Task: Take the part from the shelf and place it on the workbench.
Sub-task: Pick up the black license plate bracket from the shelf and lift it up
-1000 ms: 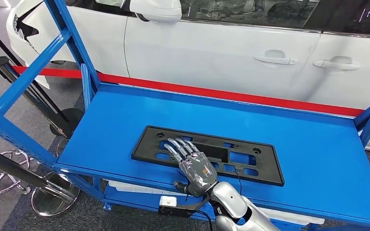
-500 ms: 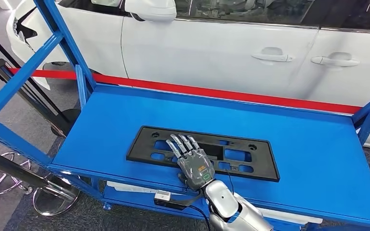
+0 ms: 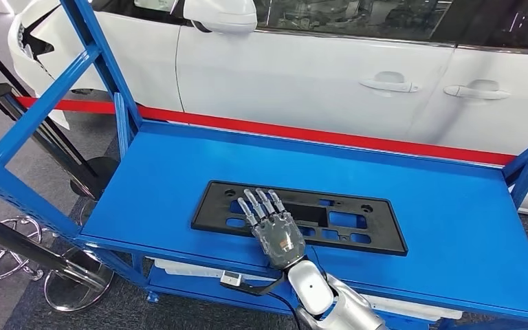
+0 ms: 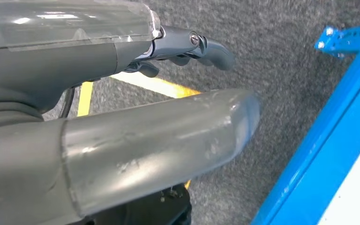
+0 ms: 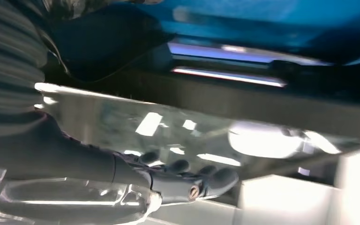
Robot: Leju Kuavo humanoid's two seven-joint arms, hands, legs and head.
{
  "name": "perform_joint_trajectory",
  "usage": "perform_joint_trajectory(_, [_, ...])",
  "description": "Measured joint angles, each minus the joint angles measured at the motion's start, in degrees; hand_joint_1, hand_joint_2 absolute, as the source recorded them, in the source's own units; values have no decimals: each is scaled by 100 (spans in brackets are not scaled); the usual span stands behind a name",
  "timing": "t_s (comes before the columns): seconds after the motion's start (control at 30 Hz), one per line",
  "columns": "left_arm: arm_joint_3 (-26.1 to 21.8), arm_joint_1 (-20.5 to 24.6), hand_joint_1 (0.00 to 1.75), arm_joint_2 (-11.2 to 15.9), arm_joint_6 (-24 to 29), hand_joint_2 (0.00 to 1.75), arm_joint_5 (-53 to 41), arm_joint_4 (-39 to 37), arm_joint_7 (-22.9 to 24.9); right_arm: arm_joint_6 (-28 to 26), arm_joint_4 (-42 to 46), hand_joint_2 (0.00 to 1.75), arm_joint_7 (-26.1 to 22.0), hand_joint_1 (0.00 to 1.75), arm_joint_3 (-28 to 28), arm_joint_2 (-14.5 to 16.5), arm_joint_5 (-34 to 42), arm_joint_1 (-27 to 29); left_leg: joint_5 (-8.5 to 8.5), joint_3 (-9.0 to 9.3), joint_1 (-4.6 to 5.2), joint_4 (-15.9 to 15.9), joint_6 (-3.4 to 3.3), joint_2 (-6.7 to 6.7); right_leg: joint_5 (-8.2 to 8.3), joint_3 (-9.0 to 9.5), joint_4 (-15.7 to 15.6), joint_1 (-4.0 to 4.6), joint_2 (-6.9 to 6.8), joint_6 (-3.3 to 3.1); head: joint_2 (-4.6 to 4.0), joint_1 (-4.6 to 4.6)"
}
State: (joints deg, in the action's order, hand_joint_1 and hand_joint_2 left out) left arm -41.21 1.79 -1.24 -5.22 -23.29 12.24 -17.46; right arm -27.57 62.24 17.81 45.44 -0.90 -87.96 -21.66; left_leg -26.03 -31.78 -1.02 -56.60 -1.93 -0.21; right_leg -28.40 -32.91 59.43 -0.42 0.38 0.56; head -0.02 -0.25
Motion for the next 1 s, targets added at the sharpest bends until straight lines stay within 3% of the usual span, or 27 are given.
perform_joint_trajectory(0.1, [-39, 1, 0, -1, 0, 0, -75, 0, 1, -235, -187, 175, 605, 129, -137, -107, -82, 65, 18, -20, -1, 12, -62, 10, -537, -451, 981, -20, -7, 60, 0, 0])
perform_joint_trajectory(0.13, [-60, -6, 0, 0, 0, 0, -100, 0, 2, -324, -230, 175, 739, 139, -208, -174, -83, 112, 19, -26, 2, 10, -68, 7, -653, -604, 1299, -25, -7, 72, 0, 1])
perform_joint_trajectory(0.17, [-79, -17, 0, 1, -1, 0, -118, 0, 4, -396, -256, 175, 818, 150, -282, -231, -84, 162, 19, -28, 5, 8, -71, 2, -660, -678, 1442, -28, -7, 75, 0, 1])
perform_joint_trajectory(0.2, [-95, -27, 0, 1, -3, 0, -139, 0, 7, -470, -274, 175, 864, 162, -393, -298, -84, 222, 18, -25, 8, 7, -71, -3, -570, -661, 1402, -29, -7, 70, 0, 1])
perform_joint_trajectory(0.3, [-140, -36, 0, -4, -56, 0, -210, 0, 6, -659, -238, 175, 796, 169, -895, -466, -85, 441, 5, 2, 34, -1, -51, -25, 8, -76, 240, 4, -27, -38, 0, 1])
perform_joint_trajectory(0.37, [-174, -43, 0, -13, -108, 0, -244, 0, -2, -730, -178, 175, 718, 172, -1259, -550, -85, 579, -4, 4, 46, -6, -4, -37, 138, 141, -212, 38, -48, -100, -1, 0])
perform_joint_trajectory(0.47, [-227, -41, 0, -9, -167, 0, -260, 1, -15, -754, -91, 175, 651, 170, -1665, -643, -85, 727, -25, 16, 44, -5, 88, -28, 168, 170, -303, 29, -49, -137, 0, 0])
perform_joint_trajectory(0.5, [-234, -38, 0, -6, -183, 0, -262, 1, -19, -755, -66, 175, 645, 170, -1770, -663, -85, 763, -101, -14, 42, -90, 112, -22, 190, 187, -341, 9, -53, -162, 0, 0])
perform_joint_trajectory(0.53, [-237, -35, 0, -3, -198, 0, -263, 2, -22, -753, -48, 175, 642, 171, -1856, -675, -86, 790, -240, -97, 40, -289, 134, -18, 212, 200, -375, -12, -59, -185, 0, -1])
perform_joint_trajectory(0.6, [-243, -38, 0, 1, -231, 0, -265, 1, -31, -750, -32, 175, 625, 173, -1993, -693, -87, 840, -631, -422, 21, -1014, 169, -10, 224, 196, -383, -21, -67, -205, 0, -1])
perform_joint_trajectory(0.67, [-248, -47, 0, 4, -261, 0, -267, 1, -41, -749, -24, 175, 596, 175, -2085, -703, -87, 883, -813, -690, 5, -1597, 205, -9, 218, 186, -366, -20, -67, -204, -1, -1])
perform_joint_trajectory(0.7, [-250, -51, 0, 7, -282, 0, -267, 1, -51, -749, -21, 175, 577, 175, -2122, -703, -87, 899, -737, -685, -5, -1589, 218, -8, 212, 187, -355, -24, -65, -197, -1, -1])
perform_joint_trajectory(0.77, [-256, -48, 0, 16, -340, 0, -268, 1, -86, -750, -12, 175, 533, 175, -2196, -704, -87, 924, -352, -365, -33, -939, 234, -4, 184, 196, -318, -39, -58, -158, -1, -1])
perform_joint_trajectory(0.83, [-262, -40, 0, 21, -387, 87, -271, 1, -118, -752, 11, 175, 500, 175, -2271, -706, -87, 942, -115, -29, -29, -252, 214, -11, 148, 184, -266, -31, -48, -92, -1, -1])
perform_joint_trajectory(0.87, [-266, -39, 0, 22, -405, 131, -276, 0, -131, -755, 21, 175, 485, 175, -2306, -708, -87, 950, -92, 40, -23, -102, 187, -16, 140, 172, -248, -21, -41, -60, -1, 1])
perform_joint_trajectory(0.9, [-269, -41, 0, 22, -426, 131, -286, 0, -151, -758, 28, 175, 465, 175, -2341, -709, -87, 962, -109, 51, -5, -69, 148, -23, 143, 166, -250, -16, -35, -29, -1, 1])
perform_joint_trajectory(1.0, [-273, -44, 0, 22, -468, 0, -351, 1, -273, -780, 46, 175, 354, 175, -2450, -715, -87, 1012, -46, 63, -6, 4, 14, -15, 103, 151, -222, -39, -24, 53, 0, 1])
